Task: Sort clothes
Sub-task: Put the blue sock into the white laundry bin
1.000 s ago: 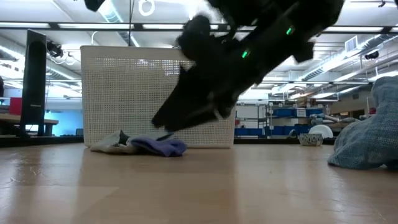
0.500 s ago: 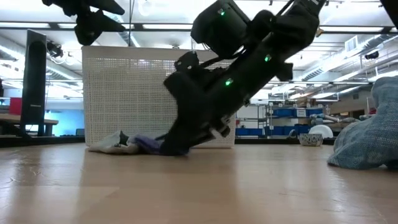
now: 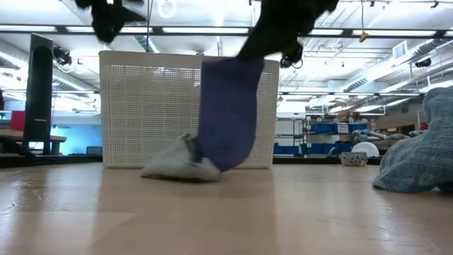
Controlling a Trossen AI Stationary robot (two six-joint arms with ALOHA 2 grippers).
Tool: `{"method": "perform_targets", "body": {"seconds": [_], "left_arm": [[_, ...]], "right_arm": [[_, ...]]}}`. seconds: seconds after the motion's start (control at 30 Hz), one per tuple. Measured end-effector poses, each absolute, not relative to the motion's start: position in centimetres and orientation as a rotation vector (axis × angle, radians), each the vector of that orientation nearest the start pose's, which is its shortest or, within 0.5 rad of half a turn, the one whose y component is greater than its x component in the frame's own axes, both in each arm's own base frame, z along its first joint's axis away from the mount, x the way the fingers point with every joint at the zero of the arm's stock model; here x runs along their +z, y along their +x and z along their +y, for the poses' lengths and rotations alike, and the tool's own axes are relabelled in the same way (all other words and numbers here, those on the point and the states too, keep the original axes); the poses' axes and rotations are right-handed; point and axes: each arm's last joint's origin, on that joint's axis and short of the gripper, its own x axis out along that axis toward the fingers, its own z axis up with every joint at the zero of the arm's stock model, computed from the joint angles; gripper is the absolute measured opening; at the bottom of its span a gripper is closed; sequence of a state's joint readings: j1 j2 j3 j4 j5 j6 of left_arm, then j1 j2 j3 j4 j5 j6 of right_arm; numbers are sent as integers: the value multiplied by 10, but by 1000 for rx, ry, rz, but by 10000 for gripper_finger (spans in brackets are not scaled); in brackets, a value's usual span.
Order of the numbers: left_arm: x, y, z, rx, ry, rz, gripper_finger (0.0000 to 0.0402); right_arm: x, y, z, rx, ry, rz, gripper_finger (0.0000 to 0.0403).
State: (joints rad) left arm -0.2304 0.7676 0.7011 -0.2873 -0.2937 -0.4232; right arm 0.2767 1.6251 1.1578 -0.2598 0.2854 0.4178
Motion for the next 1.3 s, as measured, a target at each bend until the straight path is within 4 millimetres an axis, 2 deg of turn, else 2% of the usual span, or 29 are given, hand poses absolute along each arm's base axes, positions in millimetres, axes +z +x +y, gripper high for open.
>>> {"method": "perform_targets", "body": {"seconds": [0.13,0.23,0.37,0.53,0.67,0.87,0.97,1.03,1.13,1.3], "left_arm": [[328,163,-30,102,-285,218,153],[335,165,-33,66,-283,213,152],[326,176,-46,24,-290,275,152],[303,202,-70,-13,-279,392,152],[280,224,-83,9,-262,482,152],[242,255,-95,17,-168,578,152],[223,270,-101,16,-127,606,152],[210,277,-104,20,-115,628,152],[191,287,-108,25,-104,656,152],[160,301,-113,18,-96,696,152]], "right_arm": [[274,325,85,-169,203,612,6],[284,316,81,-180,189,607,6],[296,307,73,-184,165,596,5],[333,297,60,-221,112,593,5],[375,292,50,-238,15,571,5],[441,283,26,-277,-73,426,5],[467,280,11,-316,-107,347,6],[477,279,0,-350,-131,325,6],[482,288,-19,-410,-145,307,6],[473,314,-52,-452,-135,329,6]]}}
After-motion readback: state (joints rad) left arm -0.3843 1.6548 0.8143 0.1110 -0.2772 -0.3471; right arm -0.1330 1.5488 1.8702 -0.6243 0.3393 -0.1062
